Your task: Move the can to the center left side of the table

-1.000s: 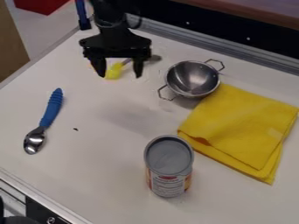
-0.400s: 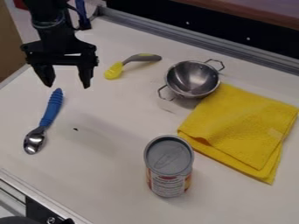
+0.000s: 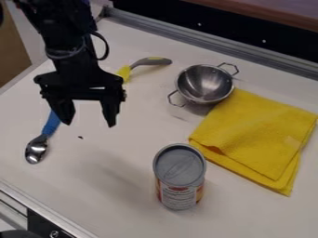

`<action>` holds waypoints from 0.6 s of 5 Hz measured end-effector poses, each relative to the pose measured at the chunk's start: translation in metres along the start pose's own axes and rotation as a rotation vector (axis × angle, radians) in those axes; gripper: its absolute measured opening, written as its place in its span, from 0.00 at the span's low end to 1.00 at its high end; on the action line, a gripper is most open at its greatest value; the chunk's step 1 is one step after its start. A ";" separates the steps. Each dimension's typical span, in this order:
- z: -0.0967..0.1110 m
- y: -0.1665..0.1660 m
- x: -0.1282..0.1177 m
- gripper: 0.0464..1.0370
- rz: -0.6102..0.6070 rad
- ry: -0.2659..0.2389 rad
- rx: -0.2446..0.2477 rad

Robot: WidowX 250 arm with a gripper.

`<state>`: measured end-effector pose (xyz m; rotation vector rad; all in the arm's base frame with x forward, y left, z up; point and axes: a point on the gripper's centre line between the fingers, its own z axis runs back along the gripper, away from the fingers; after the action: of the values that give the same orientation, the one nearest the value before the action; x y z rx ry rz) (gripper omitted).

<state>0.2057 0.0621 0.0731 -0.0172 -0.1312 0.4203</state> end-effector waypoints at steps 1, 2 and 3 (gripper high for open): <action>0.008 -0.027 -0.030 0.96 0.155 0.035 -0.035; 0.006 -0.056 -0.056 0.96 0.350 0.031 -0.056; -0.008 -0.087 -0.071 0.96 0.385 0.076 -0.070</action>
<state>0.1777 -0.0461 0.0599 -0.1286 -0.0674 0.7983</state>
